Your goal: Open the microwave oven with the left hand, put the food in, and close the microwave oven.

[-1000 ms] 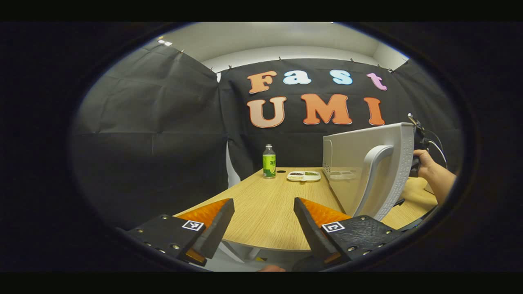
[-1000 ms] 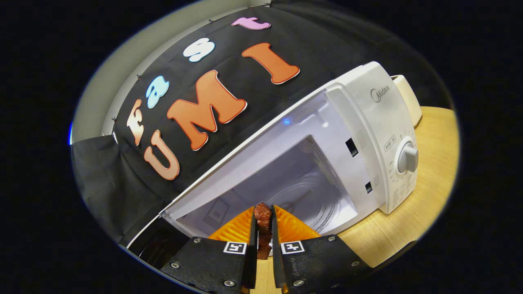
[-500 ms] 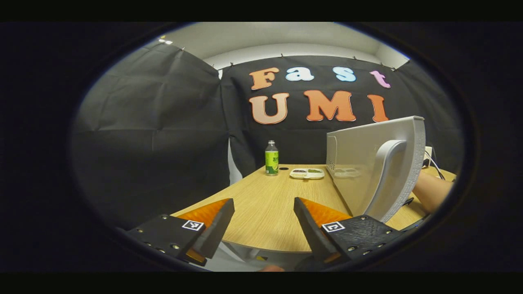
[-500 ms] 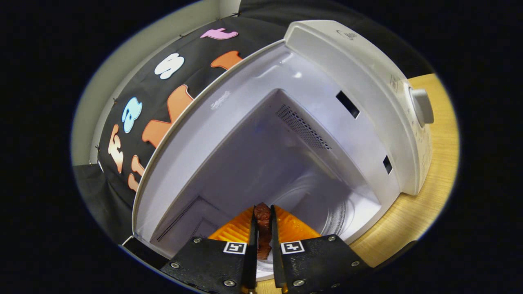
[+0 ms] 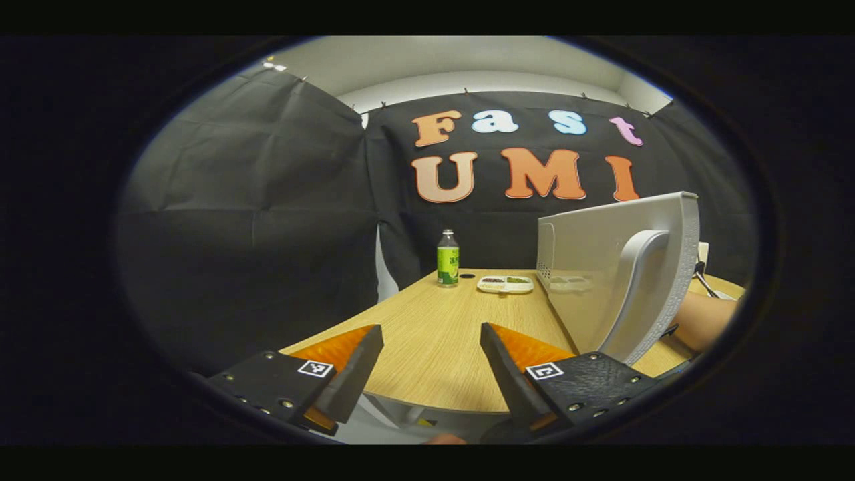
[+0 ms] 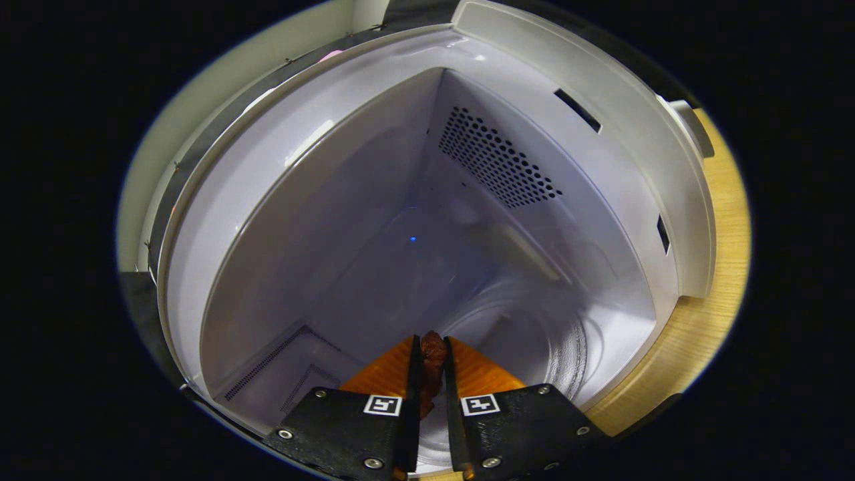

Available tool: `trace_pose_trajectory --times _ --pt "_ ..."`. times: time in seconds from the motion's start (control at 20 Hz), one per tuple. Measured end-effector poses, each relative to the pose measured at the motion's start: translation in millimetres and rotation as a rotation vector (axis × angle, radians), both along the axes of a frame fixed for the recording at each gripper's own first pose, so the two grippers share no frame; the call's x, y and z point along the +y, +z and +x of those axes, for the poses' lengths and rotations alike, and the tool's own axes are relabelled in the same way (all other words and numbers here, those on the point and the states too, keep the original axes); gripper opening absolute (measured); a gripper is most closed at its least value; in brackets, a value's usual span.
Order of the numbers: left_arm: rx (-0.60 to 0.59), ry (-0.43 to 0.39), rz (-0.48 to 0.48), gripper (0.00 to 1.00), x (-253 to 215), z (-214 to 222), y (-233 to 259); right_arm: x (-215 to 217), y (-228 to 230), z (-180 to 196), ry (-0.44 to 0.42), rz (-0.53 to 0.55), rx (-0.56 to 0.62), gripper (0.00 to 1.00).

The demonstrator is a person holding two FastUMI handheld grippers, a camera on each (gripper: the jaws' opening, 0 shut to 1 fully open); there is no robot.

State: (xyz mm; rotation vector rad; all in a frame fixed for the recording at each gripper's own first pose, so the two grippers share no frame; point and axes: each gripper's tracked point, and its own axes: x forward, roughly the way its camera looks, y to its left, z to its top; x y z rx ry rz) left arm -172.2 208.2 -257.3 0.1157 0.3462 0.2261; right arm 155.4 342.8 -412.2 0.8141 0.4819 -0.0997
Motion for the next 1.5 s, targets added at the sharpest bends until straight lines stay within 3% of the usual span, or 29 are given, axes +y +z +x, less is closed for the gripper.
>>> trace_pose_trajectory --times 0.15,0.35,0.5,0.8,1.15,1.35,1.5 --pt "-0.009 -0.020 0.003 0.90 -10 4 6 -6 -7 2 0.002 -0.064 0.017 0.20" --pt "-0.004 -0.027 0.023 0.88 -13 6 9 -16 -25 -3 -0.002 -0.156 0.088 0.33" --pt "-0.005 -0.023 0.042 0.88 -11 9 14 -24 -27 -9 0.026 -0.229 0.097 0.48" --pt "0.035 -0.061 -0.015 0.90 -28 23 5 -31 -6 -26 0.081 -0.246 0.080 0.81" --pt "0.030 -0.139 -0.062 0.90 -68 32 8 -57 10 -70 0.132 -0.291 0.094 0.84" --pt "0.028 -0.151 -0.098 0.86 -82 28 10 -78 41 -87 0.153 -0.316 0.045 0.84" --pt "0.022 -0.203 -0.146 0.86 -108 26 11 -93 68 -98 0.223 -0.369 -0.004 0.86"
